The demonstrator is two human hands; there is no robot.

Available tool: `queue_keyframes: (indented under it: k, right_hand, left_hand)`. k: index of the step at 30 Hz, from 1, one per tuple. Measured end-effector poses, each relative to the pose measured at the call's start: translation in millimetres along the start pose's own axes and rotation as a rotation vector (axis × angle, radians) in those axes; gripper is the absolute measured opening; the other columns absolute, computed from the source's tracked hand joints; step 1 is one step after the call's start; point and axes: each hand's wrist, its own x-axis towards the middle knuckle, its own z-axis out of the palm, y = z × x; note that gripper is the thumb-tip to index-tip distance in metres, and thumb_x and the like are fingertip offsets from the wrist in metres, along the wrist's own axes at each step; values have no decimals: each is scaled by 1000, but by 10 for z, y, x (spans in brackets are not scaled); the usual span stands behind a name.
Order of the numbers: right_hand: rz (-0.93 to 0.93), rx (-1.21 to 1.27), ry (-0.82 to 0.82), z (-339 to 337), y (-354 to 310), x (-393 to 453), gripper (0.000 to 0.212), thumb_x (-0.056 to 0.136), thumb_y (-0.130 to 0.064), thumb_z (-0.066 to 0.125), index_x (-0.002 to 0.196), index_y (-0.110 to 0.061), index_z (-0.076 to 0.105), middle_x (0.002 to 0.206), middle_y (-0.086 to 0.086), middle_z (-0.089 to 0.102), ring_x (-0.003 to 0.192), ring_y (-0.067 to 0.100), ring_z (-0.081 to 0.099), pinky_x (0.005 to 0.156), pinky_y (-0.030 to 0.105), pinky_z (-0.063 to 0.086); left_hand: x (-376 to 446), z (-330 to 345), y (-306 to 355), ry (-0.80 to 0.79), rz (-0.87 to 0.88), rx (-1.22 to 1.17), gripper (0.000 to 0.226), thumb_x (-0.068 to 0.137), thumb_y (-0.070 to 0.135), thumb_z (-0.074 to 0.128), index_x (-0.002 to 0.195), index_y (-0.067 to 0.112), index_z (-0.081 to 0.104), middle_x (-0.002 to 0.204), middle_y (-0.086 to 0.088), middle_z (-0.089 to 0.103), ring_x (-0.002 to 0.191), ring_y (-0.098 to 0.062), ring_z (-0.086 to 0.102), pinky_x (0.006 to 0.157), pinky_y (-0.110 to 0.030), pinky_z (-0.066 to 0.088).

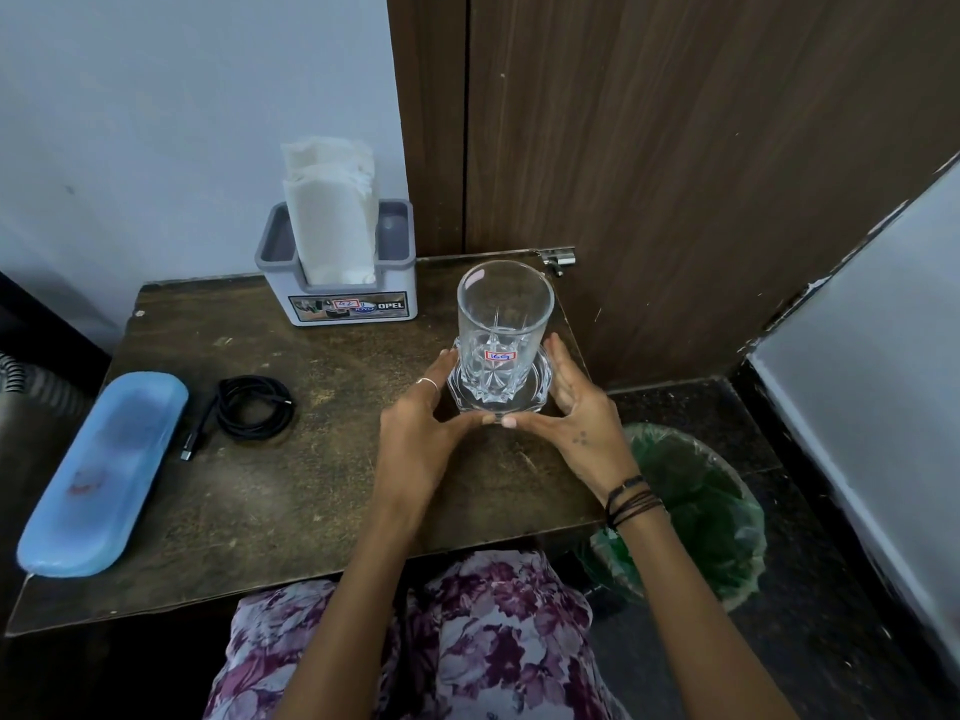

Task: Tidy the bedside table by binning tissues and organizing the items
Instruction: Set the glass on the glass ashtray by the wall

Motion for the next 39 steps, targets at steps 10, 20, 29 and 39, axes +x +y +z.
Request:
queue_keyframes:
  k: [10, 20, 29, 39]
  right_hand:
    - [-9, 46, -9, -59, -103, 652, 103, 69, -1, 77, 147, -8, 9, 150, 2, 30, 136, 10, 29, 116, 35, 27]
    - [-27, 44, -25, -91, -179, 1136, 100, 72, 1, 74, 147, -6, 8, 150, 6, 34, 123, 1, 33, 111, 25, 29]
    - [14, 43, -60, -131, -133, 1344, 105, 73, 0, 73, 147, -7, 0, 154, 6, 23, 141, 16, 25, 116, 32, 24]
    - [-22, 112, 264, 205, -67, 885, 92, 68, -24, 80, 144, -22, 26, 147, 2, 28, 133, 11, 29, 107, 22, 24]
  left_hand:
    - [710, 61, 64, -15, 4, 33, 81, 70, 9, 78, 140, 12, 39, 142, -8, 48, 131, -18, 46, 111, -38, 38]
    - [1233, 63, 207, -48, 14, 106, 75, 72, 5, 76, 138, 3, 40, 141, -13, 48, 131, -23, 46, 111, -36, 37]
    - [1346, 90, 242, -28, 53, 197, 69, 77, 6, 72, 138, 6, 41, 141, -14, 49, 132, -26, 45, 108, -33, 36]
    - [504, 64, 44, 206, 147, 139, 35, 91, 9, 56, 125, 16, 55, 117, 2, 63, 109, -10, 60, 87, -5, 39]
